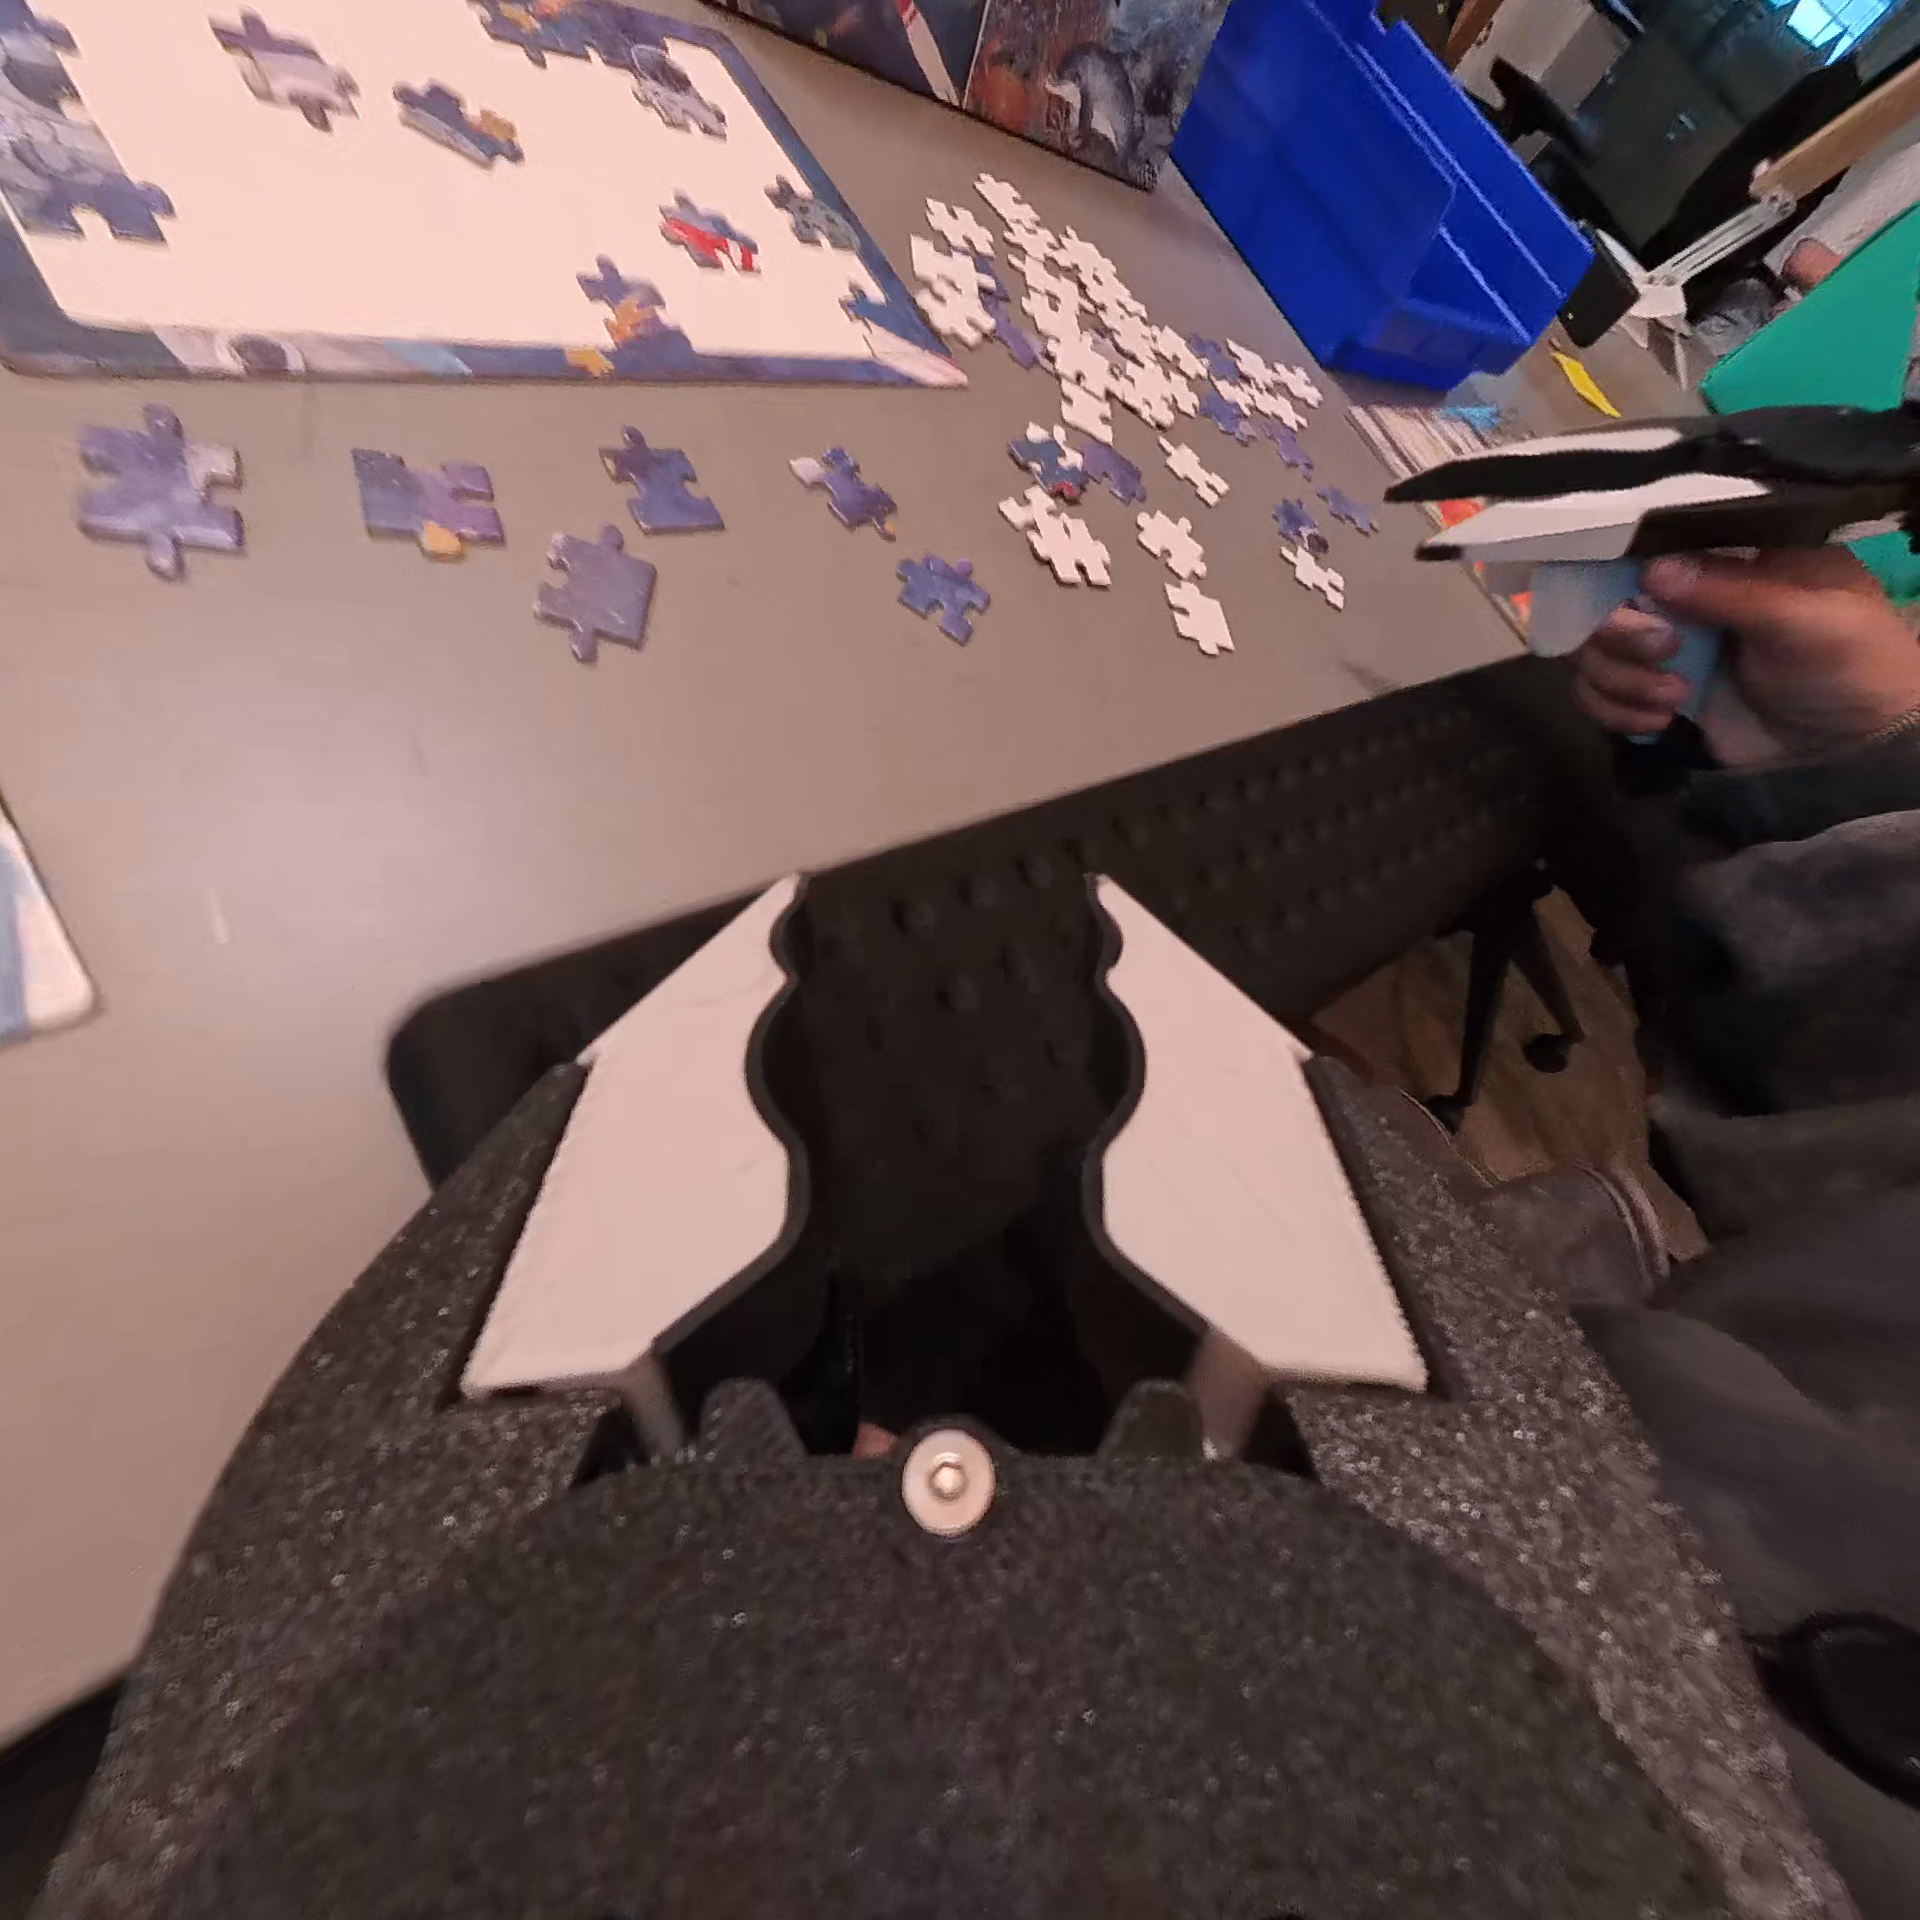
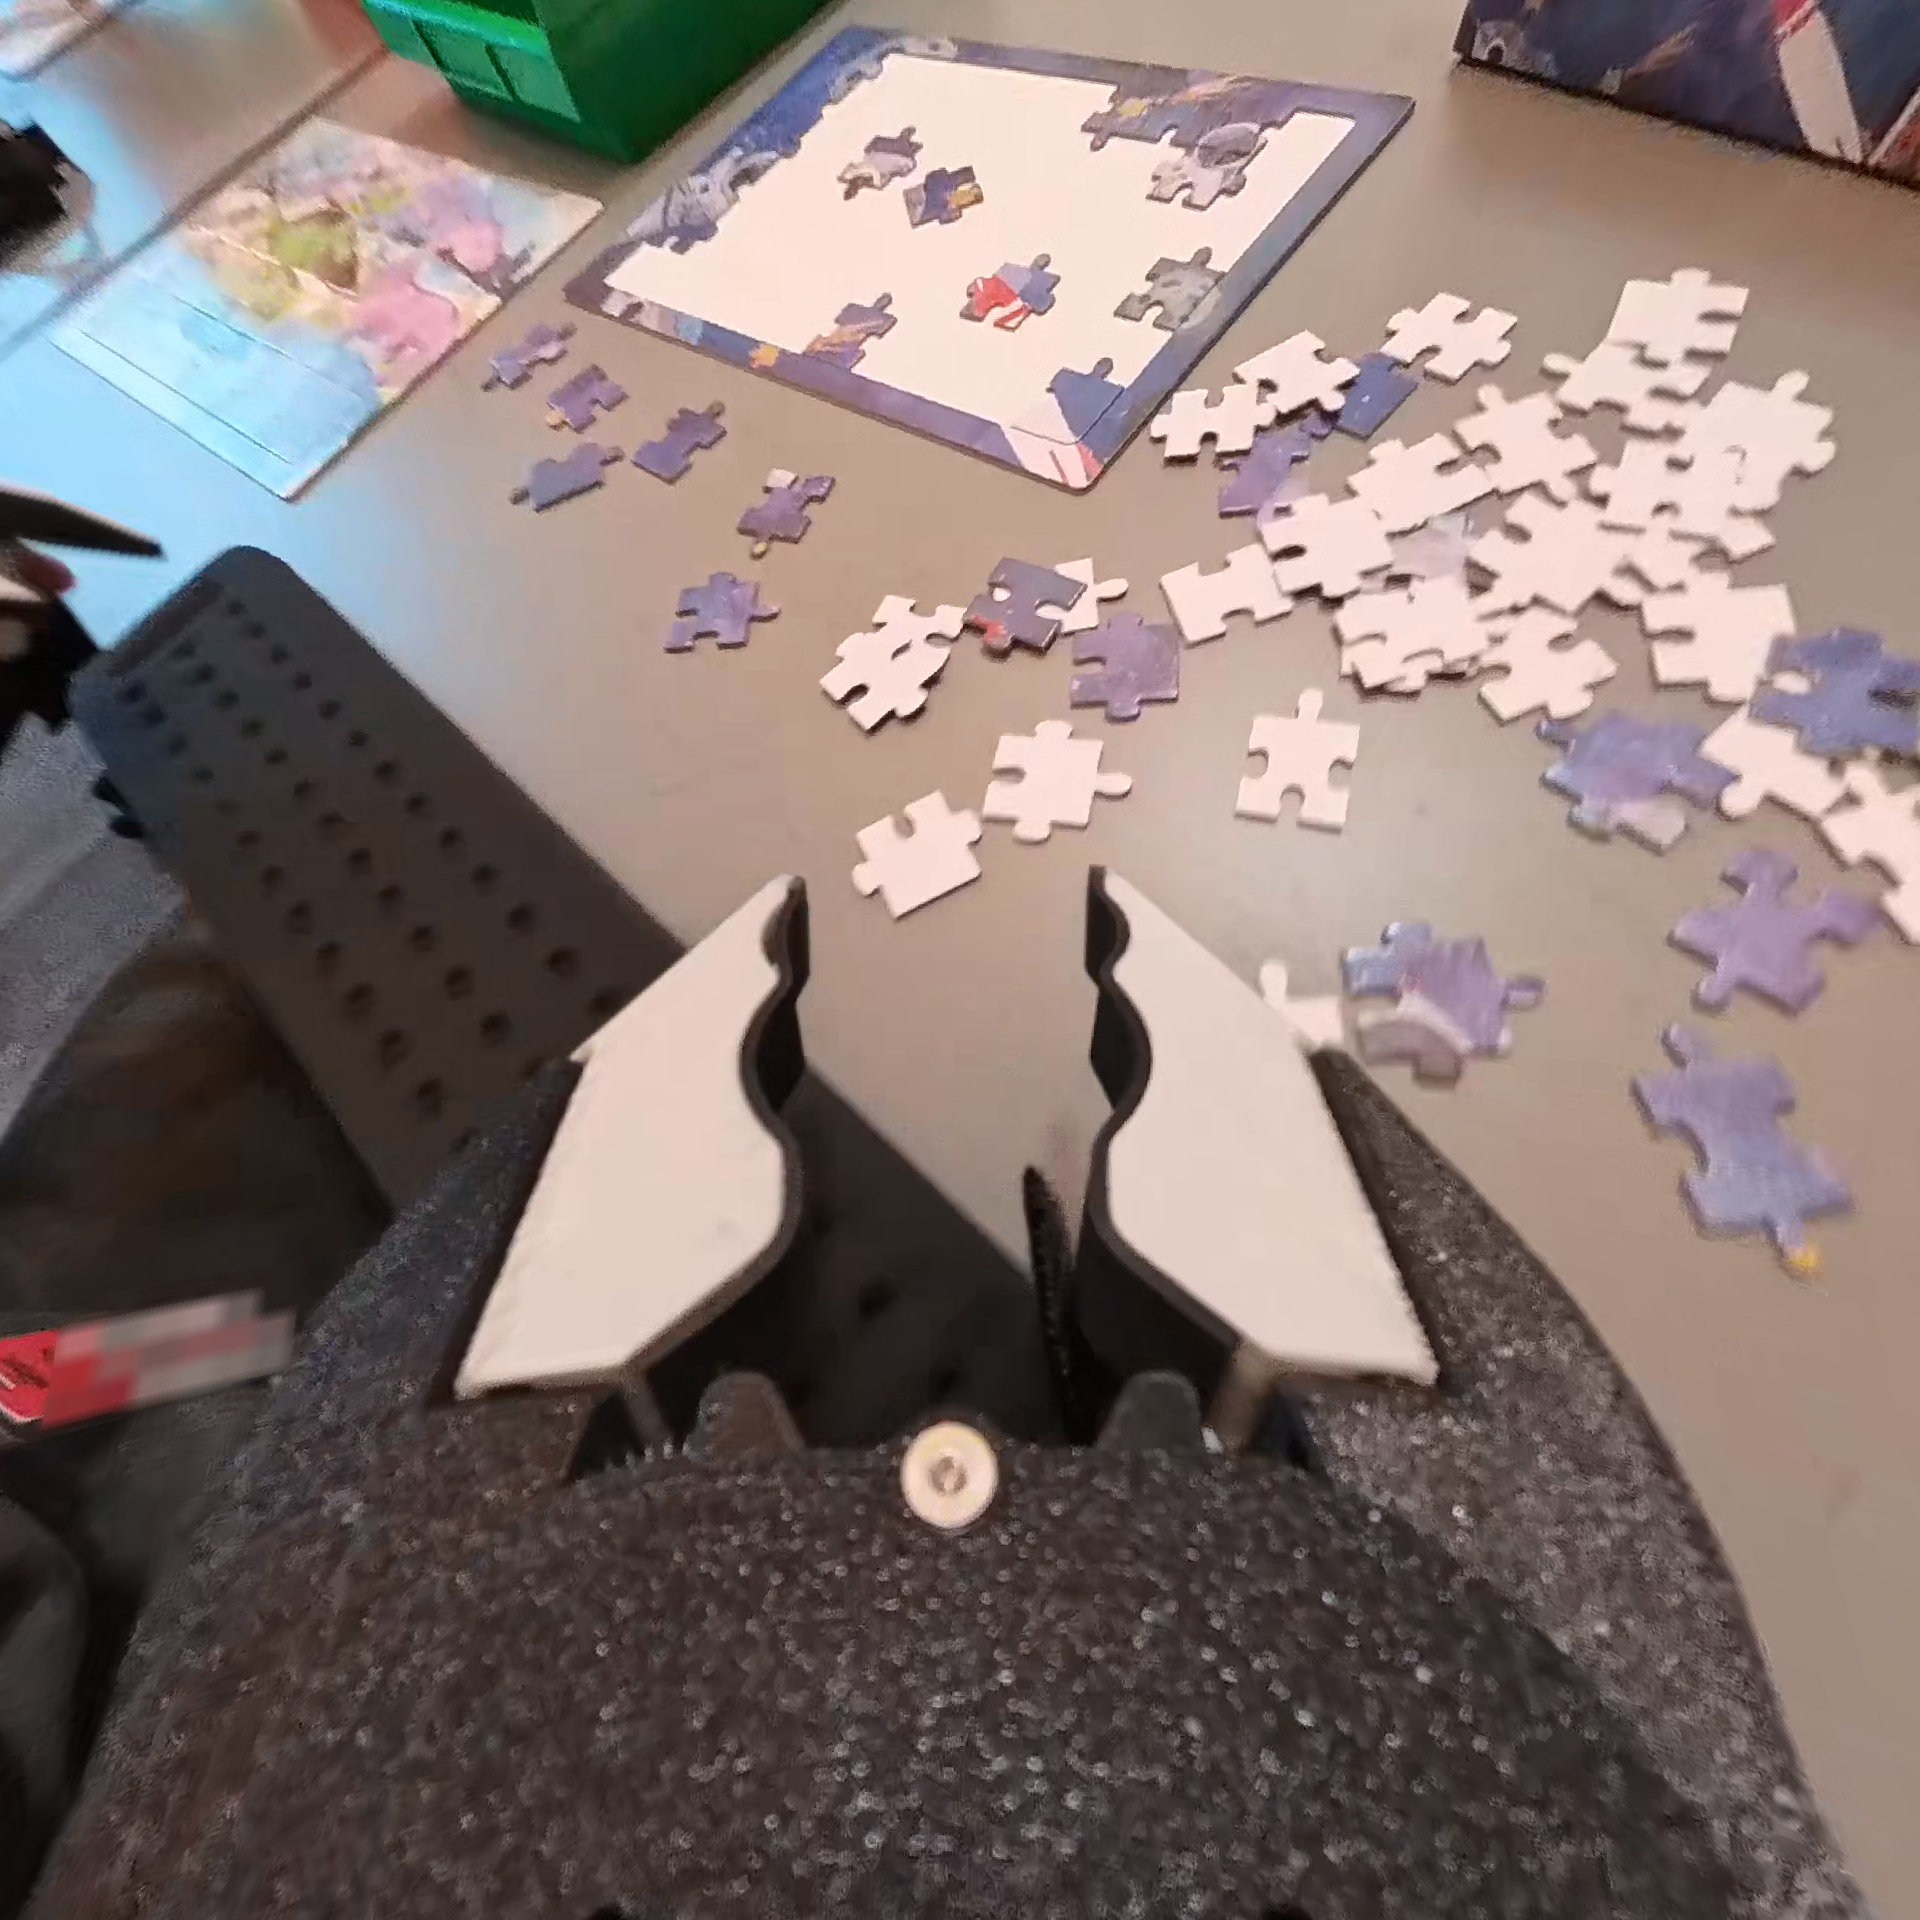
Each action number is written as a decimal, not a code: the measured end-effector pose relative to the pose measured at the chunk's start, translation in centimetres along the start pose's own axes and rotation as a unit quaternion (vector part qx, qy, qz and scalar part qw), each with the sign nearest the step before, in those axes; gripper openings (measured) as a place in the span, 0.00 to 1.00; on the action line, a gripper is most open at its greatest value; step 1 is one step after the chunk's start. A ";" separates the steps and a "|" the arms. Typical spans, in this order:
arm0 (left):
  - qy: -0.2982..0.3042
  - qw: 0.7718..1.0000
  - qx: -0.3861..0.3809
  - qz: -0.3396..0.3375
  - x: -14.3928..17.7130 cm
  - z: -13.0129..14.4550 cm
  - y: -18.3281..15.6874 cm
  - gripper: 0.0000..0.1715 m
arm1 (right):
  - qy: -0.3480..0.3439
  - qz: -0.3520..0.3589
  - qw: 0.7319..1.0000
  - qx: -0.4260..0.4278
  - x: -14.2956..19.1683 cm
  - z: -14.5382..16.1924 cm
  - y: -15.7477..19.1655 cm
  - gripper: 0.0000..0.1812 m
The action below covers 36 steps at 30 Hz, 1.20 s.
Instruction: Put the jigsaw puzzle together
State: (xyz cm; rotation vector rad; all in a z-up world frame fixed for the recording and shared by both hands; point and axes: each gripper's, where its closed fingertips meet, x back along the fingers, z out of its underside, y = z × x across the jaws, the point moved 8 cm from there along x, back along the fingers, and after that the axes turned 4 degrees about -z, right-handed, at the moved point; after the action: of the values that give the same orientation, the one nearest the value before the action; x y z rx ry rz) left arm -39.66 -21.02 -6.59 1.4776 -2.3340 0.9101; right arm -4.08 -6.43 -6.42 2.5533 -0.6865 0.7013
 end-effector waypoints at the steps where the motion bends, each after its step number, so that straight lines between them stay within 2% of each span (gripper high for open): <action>1: -0.004 1.000 -0.011 -0.002 -0.5 -1.0 0.4 0.29 | 0.008 0.004 1.000 0.011 -1.0 -0.7 -0.5 0.29; 5: -0.005 0.997 -0.073 -0.020 -3.0 -4.9 2.3 0.29 | 0.036 0.013 0.996 0.082 -5.1 -3.7 -2.5 0.28; 8: 0.001 0.992 -0.114 -0.055 -4.6 -6.2 3.7 0.29 | 0.065 -0.005 0.990 0.122 -7.8 -4.9 -3.2 0.28; 11: 0.012 0.995 -0.096 -0.040 -5.6 -6.3 4.2 0.28 | 0.087 -0.029 0.986 0.142 -9.9 -5.1 -3.4 0.27; 13: 0.015 0.998 -0.057 -0.032 -5.8 -6.1 4.3 0.28 | 0.092 -0.042 0.983 0.155 -10.6 -5.3 -3.4 0.25; 15: 0.021 1.000 0.002 -0.018 -6.0 -5.9 4.4 0.30 | 0.096 -0.050 0.981 0.164 -10.9 -5.6 -3.6 0.24; 18: 0.029 0.996 0.065 0.053 -6.2 -6.0 3.5 0.41 | 0.096 -0.061 0.979 0.170 -11.4 -6.2 -4.4 0.24; 19: 0.029 0.995 0.073 0.056 -6.4 -6.2 3.5 0.41 | 0.091 -0.064 0.979 0.173 -11.5 -6.4 -4.7 0.24; 22: 0.033 0.997 0.063 0.003 -7.5 -6.6 4.4 0.41 | 0.079 -0.076 0.979 0.173 -11.8 -6.5 -5.2 0.24; 24: 0.043 0.997 0.063 0.004 -8.3 -6.8 4.3 0.39 | 0.074 -0.078 0.978 0.176 -11.8 -6.1 -5.2 0.24; 27: 0.034 0.992 0.091 0.085 -9.3 -7.4 2.8 0.34 | 0.066 -0.103 0.981 0.149 -11.6 -5.2 -5.0 0.22; 30: 0.050 0.984 0.094 0.145 -10.3 -7.6 1.6 0.34 | 0.069 -0.078 0.978 0.178 -11.1 -4.8 -4.9 0.22; 33: 0.058 0.987 0.062 0.133 -11.2 -7.5 1.4 0.35 | 0.072 -0.057 0.978 0.187 -10.2 -4.5 -5.3 0.21; 36: 0.018 0.998 0.009 0.066 -11.4 -8.1 1.6 0.35 | 0.054 -0.025 0.984 0.168 -7.7 -4.7 -7.1 0.20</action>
State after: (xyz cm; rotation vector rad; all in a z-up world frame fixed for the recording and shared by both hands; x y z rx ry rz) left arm -36.83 -7.20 -6.56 1.3158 -2.4276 0.9847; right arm -7.70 4.23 -8.70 2.7957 -0.5023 1.0044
